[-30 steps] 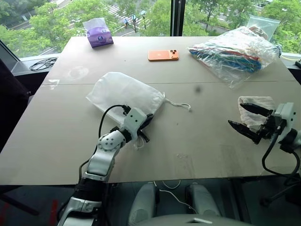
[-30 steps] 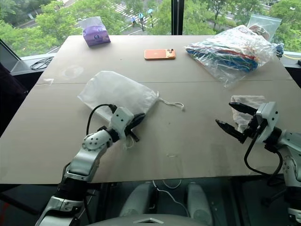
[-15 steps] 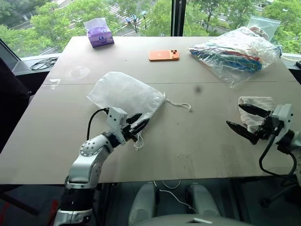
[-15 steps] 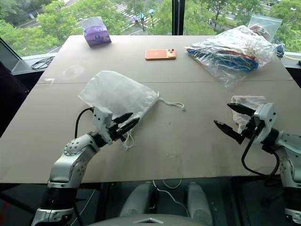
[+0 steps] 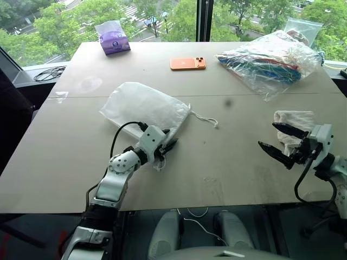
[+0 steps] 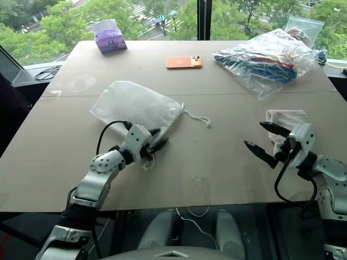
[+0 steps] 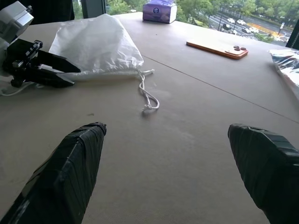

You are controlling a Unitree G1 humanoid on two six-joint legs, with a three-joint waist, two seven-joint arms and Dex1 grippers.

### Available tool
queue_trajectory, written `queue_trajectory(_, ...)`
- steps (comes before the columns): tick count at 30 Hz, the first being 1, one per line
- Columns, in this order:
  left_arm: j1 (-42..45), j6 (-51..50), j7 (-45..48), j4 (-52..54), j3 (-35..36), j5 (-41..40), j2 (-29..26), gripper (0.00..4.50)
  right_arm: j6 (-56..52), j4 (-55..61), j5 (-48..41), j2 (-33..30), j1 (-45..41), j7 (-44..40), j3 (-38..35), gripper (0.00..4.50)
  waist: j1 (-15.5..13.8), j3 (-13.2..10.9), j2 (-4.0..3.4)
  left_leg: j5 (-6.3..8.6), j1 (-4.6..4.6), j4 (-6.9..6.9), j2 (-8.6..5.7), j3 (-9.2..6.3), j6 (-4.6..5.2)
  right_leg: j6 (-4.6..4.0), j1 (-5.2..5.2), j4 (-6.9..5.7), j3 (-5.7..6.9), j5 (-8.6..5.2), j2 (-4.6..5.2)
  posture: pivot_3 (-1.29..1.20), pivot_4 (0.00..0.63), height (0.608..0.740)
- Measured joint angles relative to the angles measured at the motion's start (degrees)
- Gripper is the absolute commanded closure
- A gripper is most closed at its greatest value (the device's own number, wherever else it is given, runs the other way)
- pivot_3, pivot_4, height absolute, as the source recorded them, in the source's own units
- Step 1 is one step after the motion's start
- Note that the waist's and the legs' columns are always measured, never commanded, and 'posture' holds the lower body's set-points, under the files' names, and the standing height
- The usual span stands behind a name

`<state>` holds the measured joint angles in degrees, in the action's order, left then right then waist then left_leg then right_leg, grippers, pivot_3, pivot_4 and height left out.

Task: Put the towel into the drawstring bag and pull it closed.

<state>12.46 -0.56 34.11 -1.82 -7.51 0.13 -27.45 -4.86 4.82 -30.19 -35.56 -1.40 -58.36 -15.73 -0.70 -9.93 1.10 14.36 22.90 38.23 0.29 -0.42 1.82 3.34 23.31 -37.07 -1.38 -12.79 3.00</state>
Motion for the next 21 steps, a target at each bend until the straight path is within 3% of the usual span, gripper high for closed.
queue_trajectory(3,0.69,3.74,-2.0,-1.66,-0.22,3.45,-0.58,4.46,0.03,0.29,0.0,-0.02,0.49,0.17,-0.11,0.0,-0.02,0.03,-0.04,0.0,-0.02,0.01,0.0,0.04,0.0,0.0,-0.01,0.0,-0.03,0.0,0.04,0.0,0.15,0.74)
queue_trajectory(12,0.01,2.4,-3.76,-2.52,1.76,1.84,1.53,4.46,0.04,0.8,-0.02,-0.03,0.5,0.35,-0.12,0.0,-0.01,0.31,-0.5,0.0,-0.09,0.03,-0.01,0.06,0.0,0.01,-0.05,-0.02,-0.02,0.01,0.05,0.0,0.15,0.74)
queue_trajectory(16,-1.96,-8.01,0.45,1.67,7.58,-14.62,6.48,4.46,0.1,0.84,0.01,-0.02,0.48,0.36,-0.11,0.0,0.03,0.27,-0.45,0.0,-0.01,0.05,0.0,0.01,0.01,0.01,-0.02,-0.01,0.02,0.01,0.07,0.0,0.15,0.74)
queue_trajectory(21,-0.34,-26.71,3.69,5.89,18.4,-35.68,3.67,4.46,0.22,0.83,0.02,0.28,0.36,0.62,-0.03,0.0,0.39,0.27,-0.46,0.0,-0.04,0.04,0.04,-0.04,0.01,0.01,-0.01,-0.08,0.08,0.0,-0.03,0.0,0.15,0.74)
